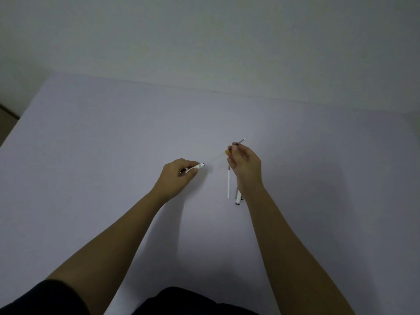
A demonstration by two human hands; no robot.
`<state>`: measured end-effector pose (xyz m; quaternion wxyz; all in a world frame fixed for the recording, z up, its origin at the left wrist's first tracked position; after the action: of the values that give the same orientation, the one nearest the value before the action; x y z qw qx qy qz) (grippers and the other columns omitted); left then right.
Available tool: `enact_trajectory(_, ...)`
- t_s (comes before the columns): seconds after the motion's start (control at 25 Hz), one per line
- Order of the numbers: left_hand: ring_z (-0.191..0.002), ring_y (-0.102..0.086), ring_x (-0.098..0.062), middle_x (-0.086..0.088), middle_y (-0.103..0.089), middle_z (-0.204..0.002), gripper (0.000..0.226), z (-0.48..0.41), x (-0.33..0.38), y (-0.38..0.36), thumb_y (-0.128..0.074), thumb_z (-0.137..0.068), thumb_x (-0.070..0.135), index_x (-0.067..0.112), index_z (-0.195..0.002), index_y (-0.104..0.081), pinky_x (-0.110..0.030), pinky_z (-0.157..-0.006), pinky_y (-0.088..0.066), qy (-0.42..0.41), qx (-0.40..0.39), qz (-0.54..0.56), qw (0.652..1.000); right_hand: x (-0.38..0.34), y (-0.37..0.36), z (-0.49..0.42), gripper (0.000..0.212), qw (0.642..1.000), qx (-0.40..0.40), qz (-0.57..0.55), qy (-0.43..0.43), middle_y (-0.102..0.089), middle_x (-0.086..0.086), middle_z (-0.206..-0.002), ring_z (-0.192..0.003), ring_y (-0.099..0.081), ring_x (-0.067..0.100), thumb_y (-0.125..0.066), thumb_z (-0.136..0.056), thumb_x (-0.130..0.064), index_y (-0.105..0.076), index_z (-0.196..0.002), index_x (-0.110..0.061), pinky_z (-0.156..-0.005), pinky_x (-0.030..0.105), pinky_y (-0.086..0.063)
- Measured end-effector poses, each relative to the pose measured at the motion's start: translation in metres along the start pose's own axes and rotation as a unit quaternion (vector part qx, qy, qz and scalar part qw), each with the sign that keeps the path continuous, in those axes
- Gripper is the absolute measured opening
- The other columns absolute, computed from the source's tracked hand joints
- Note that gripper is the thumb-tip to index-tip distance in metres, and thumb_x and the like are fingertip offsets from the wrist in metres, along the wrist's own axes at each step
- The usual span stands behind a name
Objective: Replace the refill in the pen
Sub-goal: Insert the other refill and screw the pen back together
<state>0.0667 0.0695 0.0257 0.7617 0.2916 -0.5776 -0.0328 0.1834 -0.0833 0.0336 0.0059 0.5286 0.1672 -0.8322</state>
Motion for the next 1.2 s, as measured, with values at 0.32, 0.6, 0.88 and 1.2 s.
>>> enact_trajectory(0.32,-0.077,-0.055,-0.013,0.001,-0.063,-0.083,0.021,-0.007,0.023,0.001,-0.054,-0.091,0.021,0.024,-0.106,-0.068,-0.017,-0.064,-0.038,-0.028,-0.011,-0.019,0.999,-0.016,0.009,0.015,0.007,0.998,0.013,-0.05,0.04,-0.068,-0.001,-0.092,-0.078,-0.07,0.0,-0.055,-0.093,-0.012,-0.062,-0.092,-0.014,-0.07,0.012,-0.055)
enact_trajectory(0.6,-0.075,-0.054,-0.007,0.006,-0.06,-0.08,0.021,-0.005,0.035,0.002,-0.054,-0.091,0.019,0.024,-0.106,-0.067,-0.005,-0.061,-0.038,-0.051,-0.022,-0.018,0.998,-0.015,0.006,0.021,0.012,0.998,-0.004,-0.024,0.053,-0.069,-0.004,-0.091,-0.081,-0.07,0.0,-0.055,-0.093,-0.012,-0.064,-0.089,-0.018,-0.067,0.01,-0.053)
enact_trajectory(0.88,-0.079,-0.056,-0.019,-0.005,-0.063,-0.086,0.022,-0.004,0.044,0.007,-0.055,-0.091,0.021,0.025,-0.109,-0.066,-0.026,-0.072,-0.043,-0.057,-0.006,-0.011,0.998,-0.015,0.007,0.024,0.011,0.999,-0.014,-0.023,0.045,-0.07,0.0,-0.087,-0.076,-0.07,0.0,-0.057,-0.092,-0.014,-0.066,-0.088,-0.016,-0.066,0.011,-0.053)
enact_trajectory(1.2,-0.065,-0.049,-0.005,0.014,-0.06,-0.076,0.014,-0.004,0.059,0.007,-0.058,-0.089,0.024,0.022,-0.099,-0.067,-0.016,-0.059,-0.036,-0.077,0.007,-0.025,0.997,-0.008,-0.001,0.031,0.011,0.997,-0.042,0.057,0.027,-0.07,-0.004,-0.089,-0.083,-0.069,0.004,-0.062,-0.089,-0.027,-0.072,-0.09,-0.024,-0.077,0.016,-0.055)
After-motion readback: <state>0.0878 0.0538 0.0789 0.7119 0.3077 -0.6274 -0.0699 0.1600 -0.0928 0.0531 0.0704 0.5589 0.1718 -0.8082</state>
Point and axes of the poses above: each hand's wrist, its own z-axis away from the middle knuckle, its own y-axis out of the back of the hand, x = y × z, the point moved 4 cm from there along -z, towards the middle knuckle
